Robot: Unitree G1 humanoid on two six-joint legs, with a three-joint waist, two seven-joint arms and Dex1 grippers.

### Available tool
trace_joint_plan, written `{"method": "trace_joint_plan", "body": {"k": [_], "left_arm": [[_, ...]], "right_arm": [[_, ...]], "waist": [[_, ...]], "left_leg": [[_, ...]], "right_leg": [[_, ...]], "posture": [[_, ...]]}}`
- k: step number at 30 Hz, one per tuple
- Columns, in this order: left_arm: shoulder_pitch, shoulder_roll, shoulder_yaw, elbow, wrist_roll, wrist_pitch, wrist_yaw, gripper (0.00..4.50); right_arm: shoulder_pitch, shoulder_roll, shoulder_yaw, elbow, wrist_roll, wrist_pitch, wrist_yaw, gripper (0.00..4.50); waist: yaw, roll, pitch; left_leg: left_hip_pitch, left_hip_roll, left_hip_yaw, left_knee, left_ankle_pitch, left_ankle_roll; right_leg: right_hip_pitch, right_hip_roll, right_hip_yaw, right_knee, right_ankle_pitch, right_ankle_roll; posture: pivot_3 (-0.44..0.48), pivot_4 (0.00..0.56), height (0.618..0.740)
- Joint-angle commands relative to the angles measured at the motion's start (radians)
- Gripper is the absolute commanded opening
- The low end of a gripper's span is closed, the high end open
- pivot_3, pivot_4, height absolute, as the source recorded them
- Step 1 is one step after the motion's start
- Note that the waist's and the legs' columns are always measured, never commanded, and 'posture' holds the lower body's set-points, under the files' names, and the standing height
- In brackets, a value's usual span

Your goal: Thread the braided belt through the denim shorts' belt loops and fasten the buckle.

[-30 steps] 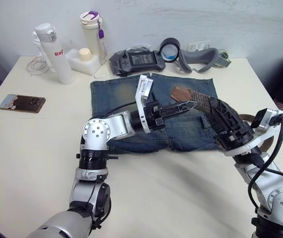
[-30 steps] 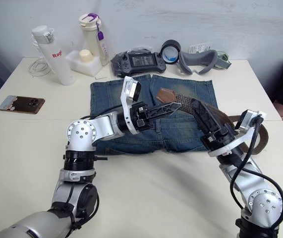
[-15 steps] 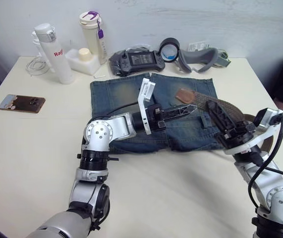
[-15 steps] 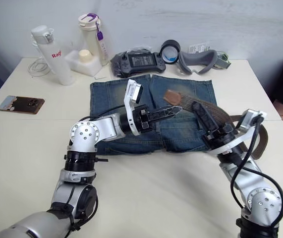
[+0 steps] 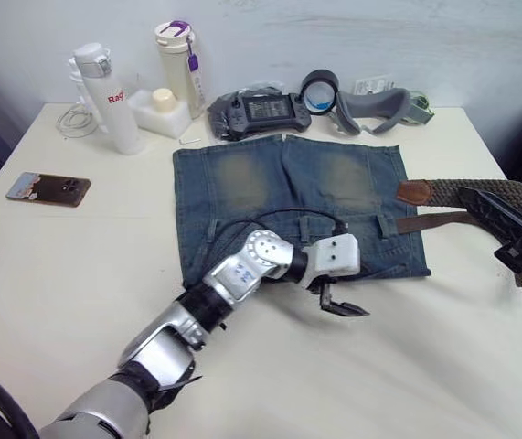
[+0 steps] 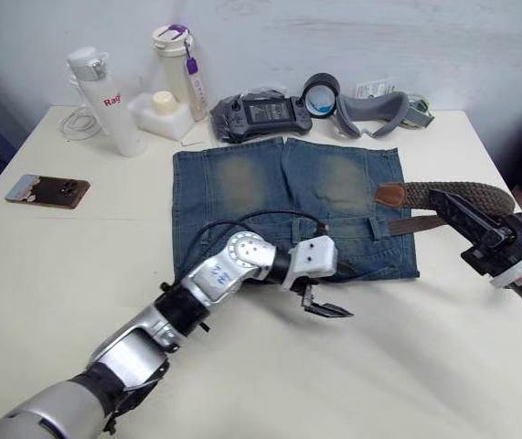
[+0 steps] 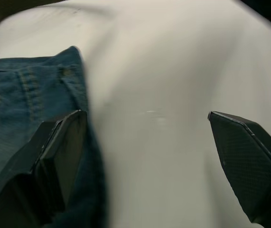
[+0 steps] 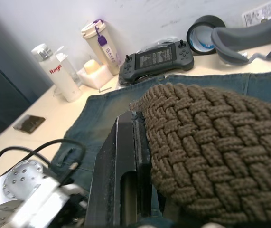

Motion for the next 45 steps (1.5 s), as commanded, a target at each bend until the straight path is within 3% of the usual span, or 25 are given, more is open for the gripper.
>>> {"method": "trace_joint_plan", "body": {"k": [1,5,7,9,13,16,19,24,29,32,37,39,45], "left_arm": [[-0.059,-0.067,0.025,0.165,0.107,-0.129,0.127,4.46],[-0.093,-0.126,0.032,0.316,0.184,-0.177,0.201,4.46],[-0.092,-0.145,0.044,0.337,0.182,-0.186,0.152,3.92],[-0.082,-0.158,0.071,0.329,0.159,-0.183,0.102,3.17],[-0.025,-0.089,0.052,0.217,0.155,-0.191,-0.084,1.31],[0.073,0.02,0.032,-0.011,0.111,-0.112,-0.267,0.03],[0.143,0.111,0.037,-0.185,0.077,-0.023,-0.371,0.03],[0.177,0.183,0.059,-0.309,0.049,0.098,-0.433,0.03],[0.162,0.099,0.118,-0.299,0.035,0.146,-0.311,0.03],[0.139,0.011,0.153,-0.275,-0.003,0.184,-0.276,0.97],[0.059,-0.086,0.12,-0.065,0.122,0.012,-0.088,3.08],[0.013,-0.12,0.098,0.067,0.203,-0.108,0.045,3.08],[-0.038,-0.188,0.078,0.3,0.288,-0.184,0.149,3.08]], "right_arm": [[0.015,-0.018,-0.066,-0.074,0.048,-0.009,-0.033,0.0],[0.064,-0.019,-0.087,-0.143,0.065,-0.008,-0.079,0.0],[0.097,-0.024,-0.103,-0.165,0.06,-0.005,-0.094,0.0],[0.125,-0.025,-0.118,-0.177,0.058,-0.007,-0.104,0.0],[0.185,-0.032,-0.135,-0.162,0.031,0.009,-0.125,0.0],[0.216,-0.041,-0.132,-0.142,0.027,0.031,-0.136,0.0],[0.235,-0.042,-0.107,-0.126,0.044,0.046,-0.154,0.0],[0.242,-0.037,-0.076,-0.112,0.043,0.054,-0.178,0.0],[0.219,-0.039,-0.06,-0.097,0.042,0.051,-0.185,0.0],[0.209,-0.034,-0.054,-0.093,0.024,0.051,-0.185,0.0],[0.219,-0.033,-0.076,-0.094,0.008,0.058,-0.184,0.0],[0.223,-0.032,-0.086,-0.099,0.005,0.056,-0.191,0.0],[0.237,-0.029,-0.115,-0.122,0.014,0.049,-0.21,0.0]], "waist": [[-0.001,-0.001,0.0],[-0.001,-0.002,0.001],[-0.001,-0.002,0.001],[-0.001,-0.002,0.001],[-0.002,-0.002,0.001],[-0.009,-0.001,0.0],[-0.014,0.0,0.0],[-0.002,0.001,0.0],[0.0,0.001,0.0],[0.0,0.0,0.0],[-0.001,0.0,0.0],[0.0,0.0,0.0],[0.0,-0.002,0.001]], "left_leg": [[0.0,0.0,0.0,0.0,0.0,0.0],[-0.001,0.0,-0.001,0.0,0.0,0.0],[-0.001,0.0,-0.001,0.0,0.0,0.0],[-0.001,0.0,-0.001,0.0,0.0,0.001],[-0.001,0.0,-0.001,0.0,0.0,0.001],[-0.001,0.0,0.0,-0.001,0.0,-0.001],[0.0,0.001,0.0,-0.001,0.002,-0.004],[0.0,0.0,-0.002,0.001,0.001,-0.001],[-0.001,-0.001,-0.002,0.002,0.001,-0.001],[-0.001,-0.001,-0.003,0.002,0.0,0.001],[-0.001,-0.002,-0.003,0.001,0.001,0.001],[-0.001,-0.002,-0.002,0.001,0.001,0.001],[-0.001,-0.002,-0.002,0.0,0.0,0.002]], "right_leg": [[0.0,0.0,0.0,0.0,0.0,0.0],[-0.001,0.0,-0.001,-0.001,0.0,0.0],[-0.001,0.0,-0.002,-0.001,0.0,0.001],[0.0,-0.001,-0.002,-0.001,0.0,0.001],[0.0,-0.001,-0.002,-0.001,0.0,0.001],[0.0,0.0,-0.001,-0.001,0.0,0.001],[0.0,0.001,-0.001,0.0,0.0,0.0],[0.002,0.0,-0.001,0.0,0.0,0.0],[0.002,-0.001,-0.002,0.0,0.0,0.001],[0.002,-0.002,-0.002,-0.001,0.001,0.003],[0.002,-0.001,-0.002,-0.001,0.001,0.003],[0.002,-0.001,-0.002,-0.001,0.001,0.003],[0.001,-0.001,-0.002,-0.002,0.001,0.003]], "posture": [[0.0,0.15,0.74],[0.0,0.15,0.74],[0.0,0.15,0.74],[0.0,0.15,0.74],[0.0,0.15,0.74],[0.0,0.15,0.74],[0.0,0.15,0.74],[0.0,0.15,0.74],[0.0,0.15,0.74],[0.0,0.15,0.74],[0.0,0.15,0.74],[0.0,0.15,0.74],[0.0,0.15,0.74]]}}
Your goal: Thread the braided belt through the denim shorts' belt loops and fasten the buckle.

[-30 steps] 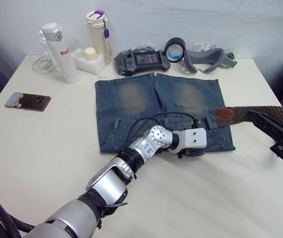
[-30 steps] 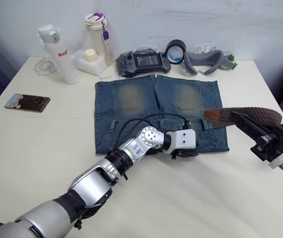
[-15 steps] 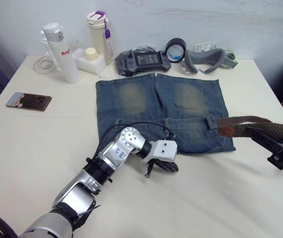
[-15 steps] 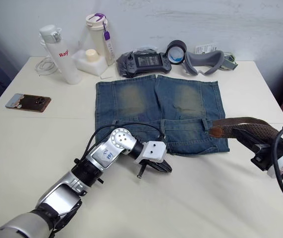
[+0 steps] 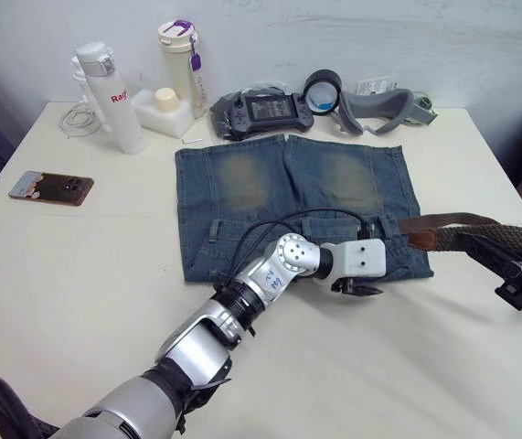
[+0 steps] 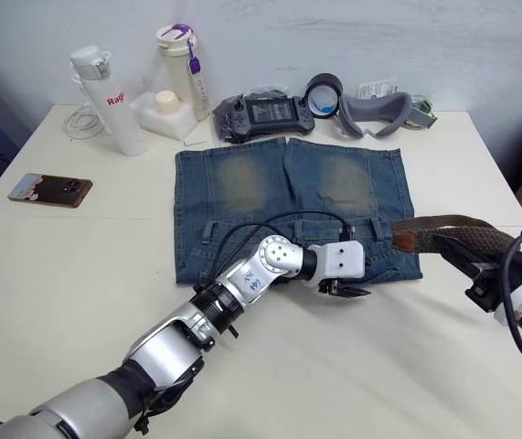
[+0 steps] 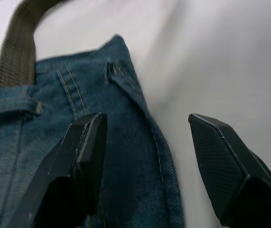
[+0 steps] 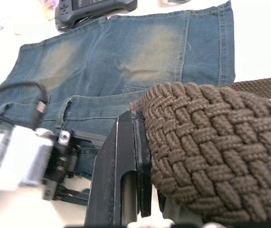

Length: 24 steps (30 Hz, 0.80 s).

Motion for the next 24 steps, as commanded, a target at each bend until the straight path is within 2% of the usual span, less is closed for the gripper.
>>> {"method": "trace_joint_plan", "body": {"k": [1,3,7,9,12,18,21,24], "left_arm": [[-0.037,-0.036,0.003,0.079,0.039,-0.04,0.063,2.84],[-0.039,-0.042,0.019,0.084,0.021,-0.063,0.032,2.27],[-0.022,-0.017,0.035,0.036,-0.006,-0.125,-0.047,0.53],[-0.005,0.01,0.036,-0.001,-0.014,-0.129,-0.093,0.07],[0.045,0.063,0.035,-0.104,-0.056,-0.091,-0.214,0.07],[0.163,0.184,0.004,-0.439,-0.184,0.162,-0.488,0.07],[0.174,0.212,-0.012,-0.501,-0.181,0.212,-0.514,0.07],[0.169,0.193,0.001,-0.495,-0.177,0.215,-0.476,0.07]], "right_arm": [[0.006,0.001,-0.057,-0.035,0.014,-0.017,-0.012,0.0],[0.018,0.004,-0.068,-0.042,0.013,-0.017,-0.016,0.0],[0.036,0.012,-0.07,-0.047,0.011,-0.018,-0.017,0.0],[0.036,0.016,-0.064,-0.043,0.019,-0.02,-0.024,0.0],[0.034,0.017,-0.05,-0.038,0.022,-0.022,-0.035,0.0],[0.037,0.022,-0.022,-0.045,0.047,-0.021,-0.063,0.0],[0.054,0.022,-0.01,-0.062,0.073,-0.014,-0.074,0.0],[0.086,0.027,-0.002,-0.087,0.088,-0.008,-0.077,0.0]], "waist": [[0.0,0.0,0.0],[-0.001,0.0,0.0],[-0.001,0.0,0.0],[-0.001,0.0,0.0],[-0.006,0.0,0.0],[-0.006,0.002,-0.001],[0.0,0.002,-0.001],[0.001,0.002,-0.001]], "left_leg": [[0.0,0.0,0.0,0.0,0.0,0.0],[0.0,0.0,0.0,0.0,0.0,0.0],[-0.001,0.0,0.0,0.0,0.0,0.001],[-0.001,0.0,0.0,0.0,0.0,0.0],[0.0,0.0,0.0,0.0,0.0,0.0],[0.0,0.001,0.0,0.0,0.003,-0.005],[0.0,0.0,0.0,0.001,0.003,-0.005],[0.0,0.0,0.0,0.002,0.002,-0.004]], "right_leg": [[0.0,0.0,0.0,0.0,0.0,0.0],[0.0,0.0,0.0,0.0,0.0,0.0],[0.0,0.0,0.0,0.0,0.0,0.0],[0.0,0.0,0.0,-0.001,0.0,0.0],[0.0,0.0,0.0,0.0,0.0,0.0],[0.0,0.001,0.0,0.001,0.0,0.0],[0.001,0.0,0.0,0.001,0.0,0.0],[0.001,-0.001,0.0,0.0,0.0,0.0]], "posture": [[0.0,0.15,0.74],[0.0,0.15,0.74],[0.0,0.15,0.74],[0.0,0.15,0.74],[0.0,0.15,0.74],[0.0,0.15,0.74],[0.0,0.15,0.74],[0.0,0.15,0.74]]}}
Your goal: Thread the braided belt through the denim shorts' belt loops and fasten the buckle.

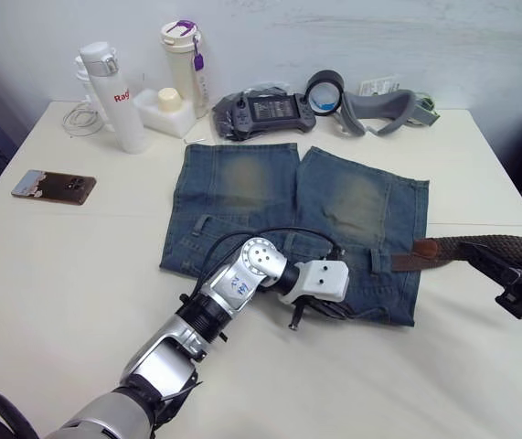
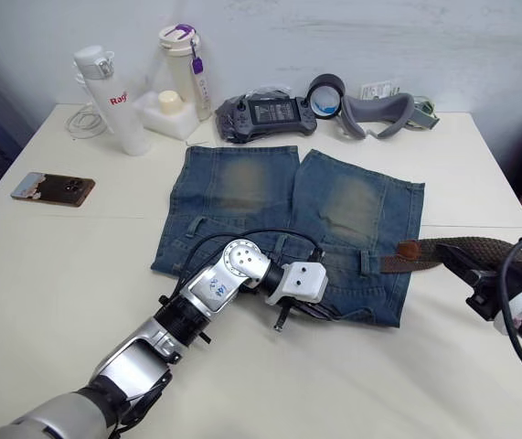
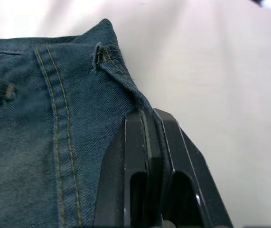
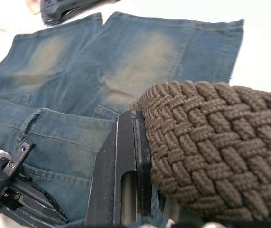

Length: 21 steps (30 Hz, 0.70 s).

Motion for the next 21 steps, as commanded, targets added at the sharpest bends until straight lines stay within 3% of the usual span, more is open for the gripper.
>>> {"method": "trace_joint_plan", "body": {"k": [1,7,10,11,16,21], "left_arm": [[-0.008,-0.038,0.008,-0.032,-0.031,0.036,0.022,0.39],[-0.023,0.0,0.055,-0.115,-0.108,0.195,-0.018,2.38],[-0.039,0.055,0.107,-0.178,-0.153,0.282,-0.023,3.82],[-0.047,0.071,0.138,-0.198,-0.18,0.326,-0.019,4.1],[-0.072,0.112,0.235,-0.235,-0.237,0.439,0.045,4.1],[-0.064,0.143,0.243,-0.264,-0.246,0.473,0.081,4.1]], "right_arm": [[0.032,0.015,0.002,-0.051,0.039,-0.01,-0.009,0.0],[0.011,0.044,0.1,-0.042,0.009,-0.035,-0.021,0.0],[-0.017,0.071,0.148,-0.005,-0.032,-0.048,-0.021,0.0],[-0.026,0.082,0.17,0.013,-0.055,-0.048,-0.014,0.0],[-0.078,0.122,0.232,0.082,-0.115,-0.052,0.018,0.0],[-0.133,0.135,0.265,0.149,-0.176,-0.04,0.051,0.0]], "waist": [[0.0,0.0,0.0],[-0.009,0.0,0.0],[-0.009,0.001,0.0],[-0.009,0.001,0.0],[-0.004,0.001,0.0],[-0.003,0.001,0.0]], "left_leg": [[0.0,0.0,0.0,0.0,0.0,0.001],[0.001,0.0,0.0,0.0,-0.001,0.003],[0.001,0.001,0.0,-0.001,0.0,0.0],[0.001,0.001,0.0,-0.001,0.001,-0.001],[0.001,0.0,0.0,0.0,0.001,-0.002],[0.001,0.0,0.0,0.0,0.001,-0.002]], "right_leg": [[0.0,0.0,0.0,0.0,0.0,0.0],[0.0,0.0,0.0,0.001,0.0,0.0],[0.0,0.001,0.0,0.001,0.0,0.0],[0.0,0.002,0.0,0.001,0.0,0.0],[0.0,0.001,0.0,0.002,0.0,0.0],[0.0,0.001,0.0,0.003,0.0,0.0]], "posture": [[0.0,0.15,0.74],[0.0,0.15,0.74],[0.0,0.15,0.74],[0.0,0.15,0.74],[0.0,0.15,0.74],[0.0,0.15,0.74]]}}
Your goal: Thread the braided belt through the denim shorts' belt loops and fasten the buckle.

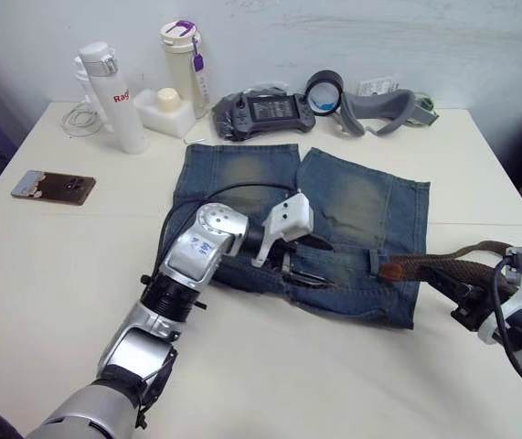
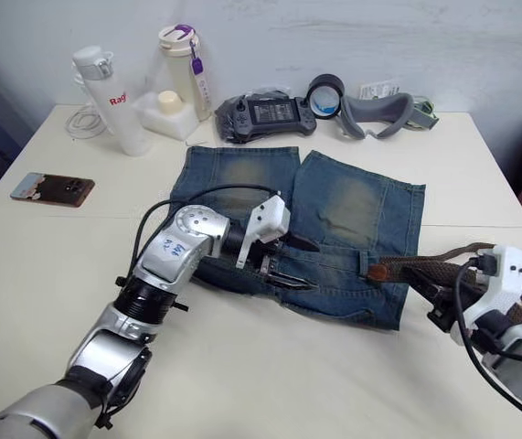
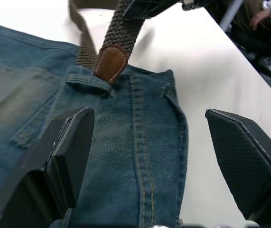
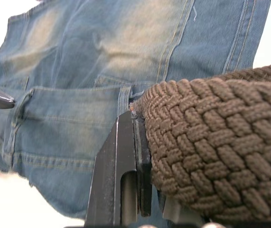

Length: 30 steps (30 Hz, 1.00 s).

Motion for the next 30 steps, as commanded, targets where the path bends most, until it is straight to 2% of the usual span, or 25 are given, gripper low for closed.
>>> {"method": "trace_joint_plan", "body": {"k": [1,11,21,26,30], "left_arm": [[-0.005,0.001,0.008,-0.064,-0.032,0.025,0.027,4.1],[0.019,0.052,-0.008,-0.121,-0.06,0.075,0.041,4.1],[0.006,0.062,-0.042,-0.131,-0.054,0.05,0.067,4.1],[-0.002,0.066,-0.06,-0.117,-0.035,0.016,0.072,4.1],[-0.017,0.049,-0.062,-0.093,-0.01,-0.037,0.108,4.1]], "right_arm": [[-0.034,0.014,0.008,0.03,-0.041,-0.013,0.034,0.0],[-0.16,0.089,0.134,0.135,-0.131,0.005,0.144,0.0],[-0.308,0.147,0.301,0.286,-0.377,0.006,0.302,0.0],[-0.387,0.206,0.336,0.283,-0.409,0.024,0.321,0.0],[-0.393,0.233,0.339,0.252,-0.415,0.04,0.335,0.0]], "waist": [[0.0,0.0,0.0],[-0.005,0.0,0.0],[-0.008,0.0,0.0],[-0.014,0.0,0.0],[-0.013,0.0,0.0]], "left_leg": [[0.0,0.0,0.0,0.0,0.0,0.0],[0.0,0.001,0.001,-0.001,0.001,-0.002],[0.001,0.001,0.001,-0.001,0.001,-0.002],[0.001,0.001,0.001,-0.001,0.001,-0.002],[0.001,0.001,0.001,-0.001,0.001,-0.002]], "right_leg": [[0.0,0.0,0.0,0.0,0.0,0.0],[-0.001,0.001,0.001,0.001,0.0,0.0],[-0.001,0.002,0.001,0.001,0.0,0.0],[-0.001,0.002,0.001,0.002,0.0,0.0],[-0.001,0.002,0.001,0.002,0.0,0.0]], "posture": [[0.0,0.15,0.74],[0.0,0.15,0.74],[0.0,0.15,0.74],[0.0,0.15,0.74],[0.0,0.15,0.74]]}}
